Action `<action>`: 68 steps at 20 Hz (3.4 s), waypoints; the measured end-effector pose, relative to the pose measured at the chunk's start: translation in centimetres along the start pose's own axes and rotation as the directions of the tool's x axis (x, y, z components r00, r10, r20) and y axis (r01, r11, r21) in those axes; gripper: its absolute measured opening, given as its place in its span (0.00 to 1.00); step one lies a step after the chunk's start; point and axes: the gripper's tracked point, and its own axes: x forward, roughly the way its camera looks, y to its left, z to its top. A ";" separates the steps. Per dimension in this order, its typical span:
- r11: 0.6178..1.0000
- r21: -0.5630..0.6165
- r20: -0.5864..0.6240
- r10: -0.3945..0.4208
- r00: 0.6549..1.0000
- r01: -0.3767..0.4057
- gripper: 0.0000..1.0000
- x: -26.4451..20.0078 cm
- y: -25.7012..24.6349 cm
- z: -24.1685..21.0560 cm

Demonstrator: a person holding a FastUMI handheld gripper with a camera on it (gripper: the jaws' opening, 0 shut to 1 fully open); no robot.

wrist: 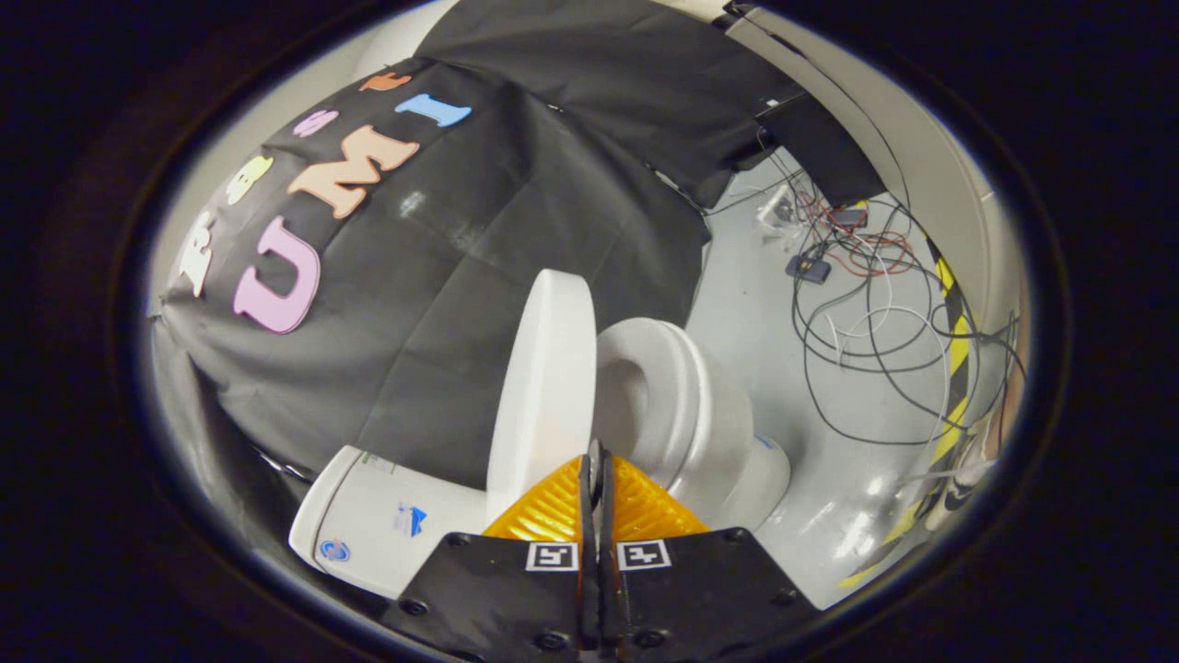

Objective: Open the toilet lid.

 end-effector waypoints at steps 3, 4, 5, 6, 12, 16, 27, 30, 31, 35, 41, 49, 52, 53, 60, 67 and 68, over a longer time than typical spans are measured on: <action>0.998 -0.041 0.012 0.043 0.999 -0.042 0.01 -0.8 2.4 0.6; 0.997 -0.058 0.016 0.056 0.998 -0.055 0.01 -1.0 3.2 0.8; 0.995 -0.077 0.023 0.069 0.997 -0.067 0.01 -1.3 4.1 0.9; 0.992 -0.098 0.031 0.080 0.996 -0.077 0.01 -1.5 4.9 1.0; 0.965 -0.240 0.035 0.119 0.992 -0.107 0.01 -2.6 8.7 1.1; 0.933 -0.336 0.021 0.145 0.989 -0.130 0.03 -3.4 11.0 0.9; 0.767 -0.595 -0.007 0.295 0.955 -0.241 0.06 -5.6 18.7 -1.2; 0.714 -0.645 -0.021 0.341 0.940 -0.273 0.06 -6.2 20.4 -2.1; 0.695 -0.660 -0.033 0.353 0.935 -0.286 0.06 -6.3 21.0 -2.4; 0.631 -0.718 -0.050 0.374 0.926 -0.294 0.06 -6.7 22.4 -3.3; 0.561 -0.766 -0.080 0.401 0.913 -0.314 0.06 -7.1 24.2 -4.9; 0.496 -0.789 -0.126 0.446 0.886 -0.362 0.06 -7.6 26.7 -7.5; 0.440 -0.812 -0.161 0.462 0.872 -0.383 0.06 -7.8 27.7 -8.4; 0.430 -0.815 -0.171 0.463 0.870 -0.389 0.06 -7.8 28.0 -8.9; 0.385 -0.822 -0.218 0.470 0.856 -0.420 0.06 -8.2 30.0 -11.9; 0.301 -0.835 -0.292 0.466 0.835 -0.460 0.06 -8.0 31.6 -15.3; 0.289 -0.843 -0.291 0.464 0.837 -0.453 0.06 -8.0 31.8 -15.5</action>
